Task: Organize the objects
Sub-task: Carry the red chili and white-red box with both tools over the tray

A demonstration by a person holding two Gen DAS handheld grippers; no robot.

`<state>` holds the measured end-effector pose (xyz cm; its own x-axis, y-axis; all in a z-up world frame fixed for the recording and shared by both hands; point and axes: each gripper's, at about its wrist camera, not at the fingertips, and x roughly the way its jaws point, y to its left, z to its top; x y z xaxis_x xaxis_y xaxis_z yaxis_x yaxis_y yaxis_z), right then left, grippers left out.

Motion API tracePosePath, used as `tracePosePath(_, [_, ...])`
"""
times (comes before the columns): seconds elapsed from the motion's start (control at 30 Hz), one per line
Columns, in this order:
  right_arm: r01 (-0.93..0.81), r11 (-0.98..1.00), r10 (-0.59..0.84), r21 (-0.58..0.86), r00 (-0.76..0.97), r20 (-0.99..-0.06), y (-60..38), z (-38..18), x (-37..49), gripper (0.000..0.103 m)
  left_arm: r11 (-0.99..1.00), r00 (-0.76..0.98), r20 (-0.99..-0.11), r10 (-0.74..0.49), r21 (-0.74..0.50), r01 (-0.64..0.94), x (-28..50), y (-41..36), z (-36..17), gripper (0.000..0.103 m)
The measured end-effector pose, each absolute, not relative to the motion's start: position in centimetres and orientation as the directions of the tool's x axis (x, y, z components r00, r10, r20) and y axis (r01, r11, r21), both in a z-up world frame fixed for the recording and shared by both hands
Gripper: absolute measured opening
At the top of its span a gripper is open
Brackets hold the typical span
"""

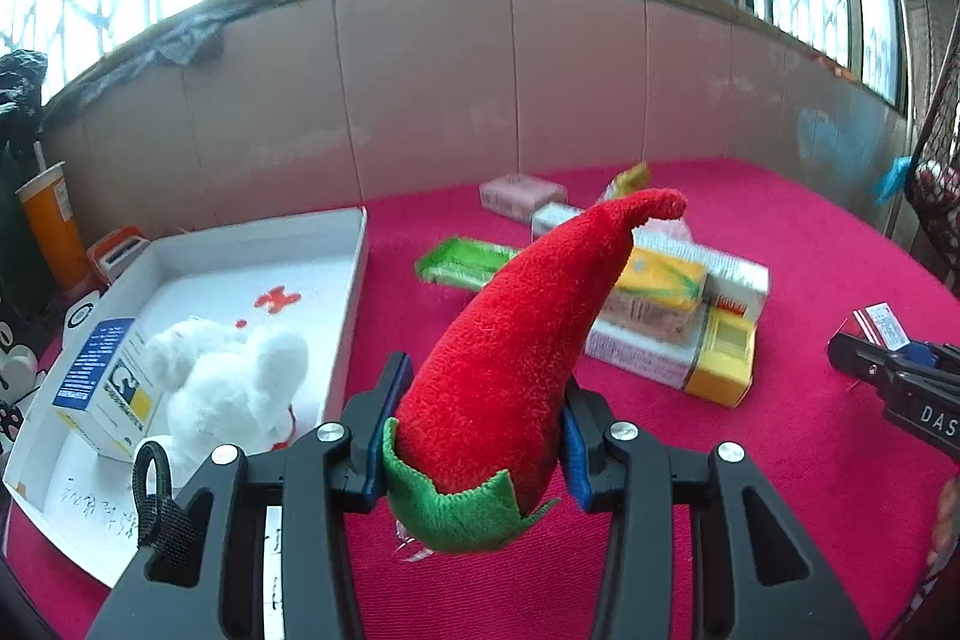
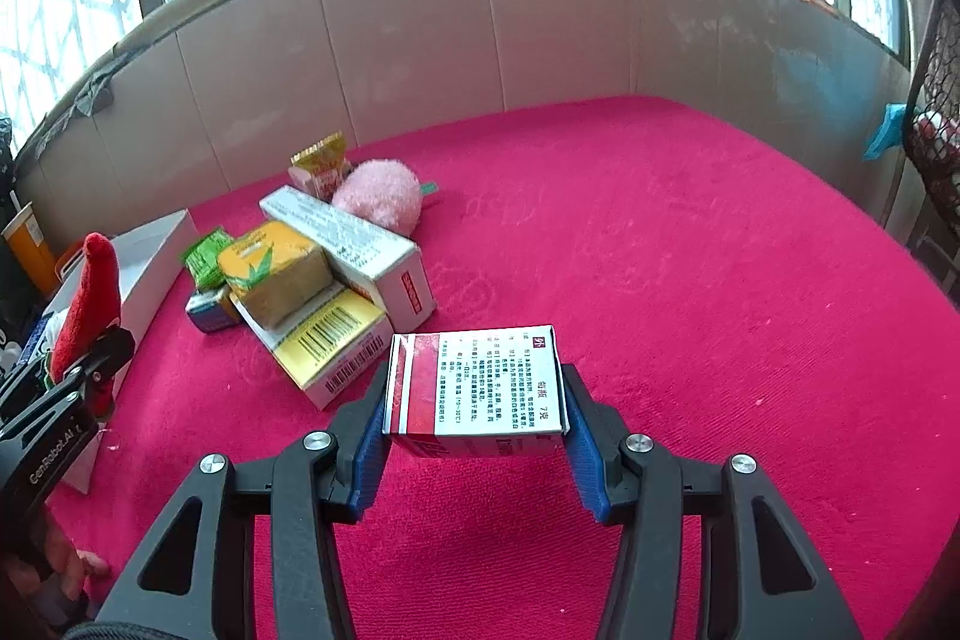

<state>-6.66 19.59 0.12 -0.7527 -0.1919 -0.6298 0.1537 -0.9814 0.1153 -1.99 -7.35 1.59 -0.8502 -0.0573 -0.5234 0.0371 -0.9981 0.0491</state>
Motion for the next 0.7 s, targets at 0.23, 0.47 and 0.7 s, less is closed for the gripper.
tracePosePath(0.23, [0.157,-0.986,-0.159,0.051,-0.816,-0.555,18.7,1.3,-5.0,0.056,-0.995,-0.894,-0.437,-0.098,0.053,0.083,-0.5,-7.6,2.6,0.043])
tracePosePath(0.47, [0.154,-0.987,-0.157,0.052,-0.822,-0.548,19.0,1.5,-5.1,0.056,-0.988,-0.872,-0.464,-0.155,0.071,0.137,1.4,-8.5,4.1,0.043])
tracePosePath(0.7, [0.158,-0.986,-0.166,0.061,-0.835,-0.525,19.3,1.9,-4.6,0.056,-0.975,-0.836,-0.509,-0.205,0.031,0.221,3.1,-12.3,5.9,0.043])
